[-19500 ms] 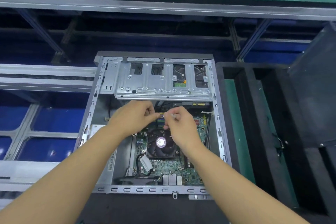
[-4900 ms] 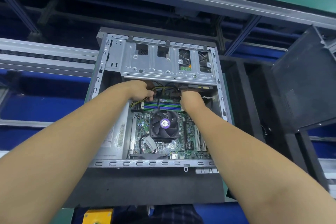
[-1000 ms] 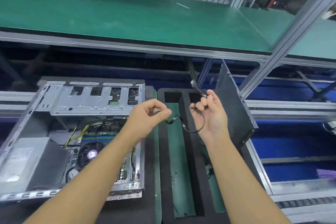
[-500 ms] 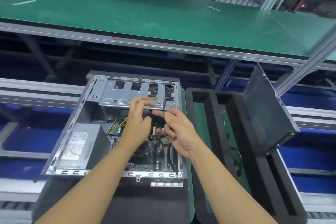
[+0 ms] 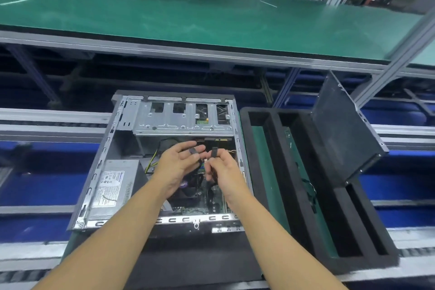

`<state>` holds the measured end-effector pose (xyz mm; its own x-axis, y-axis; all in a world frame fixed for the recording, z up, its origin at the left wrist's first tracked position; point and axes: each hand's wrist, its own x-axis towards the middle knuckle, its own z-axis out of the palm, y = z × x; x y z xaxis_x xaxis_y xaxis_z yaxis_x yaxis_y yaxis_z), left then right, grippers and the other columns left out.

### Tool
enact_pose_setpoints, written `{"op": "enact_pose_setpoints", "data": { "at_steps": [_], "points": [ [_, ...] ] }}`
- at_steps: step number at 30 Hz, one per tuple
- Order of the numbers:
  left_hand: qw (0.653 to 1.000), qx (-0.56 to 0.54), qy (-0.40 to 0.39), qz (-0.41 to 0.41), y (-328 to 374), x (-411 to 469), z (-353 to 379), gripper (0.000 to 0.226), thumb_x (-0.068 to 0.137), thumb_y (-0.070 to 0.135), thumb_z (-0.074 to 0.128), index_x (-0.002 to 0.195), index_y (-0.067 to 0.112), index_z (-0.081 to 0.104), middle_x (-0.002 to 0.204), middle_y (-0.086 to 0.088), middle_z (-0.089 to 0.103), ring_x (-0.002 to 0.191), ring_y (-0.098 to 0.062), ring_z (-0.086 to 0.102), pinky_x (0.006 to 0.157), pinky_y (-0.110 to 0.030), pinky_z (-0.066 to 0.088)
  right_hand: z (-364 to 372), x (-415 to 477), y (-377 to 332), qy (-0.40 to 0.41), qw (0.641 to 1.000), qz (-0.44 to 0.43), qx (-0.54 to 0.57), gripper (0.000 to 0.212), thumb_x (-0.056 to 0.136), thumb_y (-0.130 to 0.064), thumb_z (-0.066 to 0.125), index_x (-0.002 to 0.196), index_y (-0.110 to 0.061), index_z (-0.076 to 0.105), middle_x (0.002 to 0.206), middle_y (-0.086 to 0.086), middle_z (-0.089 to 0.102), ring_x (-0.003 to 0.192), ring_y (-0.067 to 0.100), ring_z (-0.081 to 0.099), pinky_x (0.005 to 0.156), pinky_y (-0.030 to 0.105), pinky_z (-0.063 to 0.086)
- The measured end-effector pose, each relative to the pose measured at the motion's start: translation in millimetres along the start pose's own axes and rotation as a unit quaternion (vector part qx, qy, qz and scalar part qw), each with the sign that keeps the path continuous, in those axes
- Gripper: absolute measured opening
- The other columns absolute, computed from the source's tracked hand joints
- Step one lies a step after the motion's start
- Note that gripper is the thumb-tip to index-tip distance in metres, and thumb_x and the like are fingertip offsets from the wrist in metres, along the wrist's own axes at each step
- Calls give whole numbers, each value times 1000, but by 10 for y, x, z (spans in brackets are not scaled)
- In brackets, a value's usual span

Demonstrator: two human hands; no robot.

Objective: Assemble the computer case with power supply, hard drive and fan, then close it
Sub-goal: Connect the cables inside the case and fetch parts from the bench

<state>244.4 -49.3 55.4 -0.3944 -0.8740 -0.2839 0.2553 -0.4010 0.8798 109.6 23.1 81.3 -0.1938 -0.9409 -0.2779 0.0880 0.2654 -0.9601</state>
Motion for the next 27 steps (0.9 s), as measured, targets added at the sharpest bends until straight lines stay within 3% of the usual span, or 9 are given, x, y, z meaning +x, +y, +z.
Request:
{"op": "enact_pose_setpoints", "data": {
  "at_steps": [4,7,11,14,18,21,25,27],
  "points": [
    [988,150,-20,30,24,53,-46,25,86,6,73,109,13,68,99,-8,77,99,-23,73,87,-32,57,16,-36,-19,30,999,1,-27,29,99,-3,41,110,-16,65,62,-16,53,54,6,43,50,17,41],
    [966,253,18,60,26,68,-70,20,76,18,85,91,25,73,83,1,77,80,-10,74,73,-18,53,17,-24,-2,59,997,12,-52,26,101,-9,40,106,-18,65,56,-14,42,53,8,37,56,26,34],
    [954,279,74,78,-5,84,-139,24,70,25,89,84,23,70,74,1,74,67,-10,70,68,-23,54,-4,6,29,65,994,5,-85,27,105,-33,47,110,-16,66,57,-13,39,57,8,38,62,28,36],
    [949,292,57,100,-15,64,-143,23,71,26,89,78,28,66,72,6,71,63,-6,65,60,-15,51,4,8,51,53,992,-22,-108,27,110,-29,37,110,-30,64,59,-11,50,58,5,46,59,18,41],
    [941,307,70,123,-19,82,-158,23,74,22,87,75,27,65,72,6,69,64,-5,60,63,-20,50,9,15,61,61,985,-51,-153,33,112,-24,32,111,-35,64,73,-14,66,75,-5,59,73,7,45],
    [942,307,67,116,-11,75,-155,20,72,23,88,76,26,69,75,5,72,68,-6,65,67,-23,52,17,18,57,63,986,-47,-150,33,111,-23,34,111,-34,65,75,-14,65,72,-6,58,67,4,43],
    [962,258,40,78,-12,59,-92,17,81,17,80,94,25,74,86,6,77,85,-7,73,83,-26,57,22,54,88,44,992,-12,-117,25,110,-20,40,109,-22,65,74,-8,55,60,5,51,61,15,45],
    [984,170,23,55,-4,81,-74,21,91,5,67,109,15,70,99,0,77,96,-13,73,91,-29,57,31,57,89,35,996,1,-81,21,109,-18,41,108,-19,62,75,-5,52,57,7,47,63,22,47]
  ]
}}
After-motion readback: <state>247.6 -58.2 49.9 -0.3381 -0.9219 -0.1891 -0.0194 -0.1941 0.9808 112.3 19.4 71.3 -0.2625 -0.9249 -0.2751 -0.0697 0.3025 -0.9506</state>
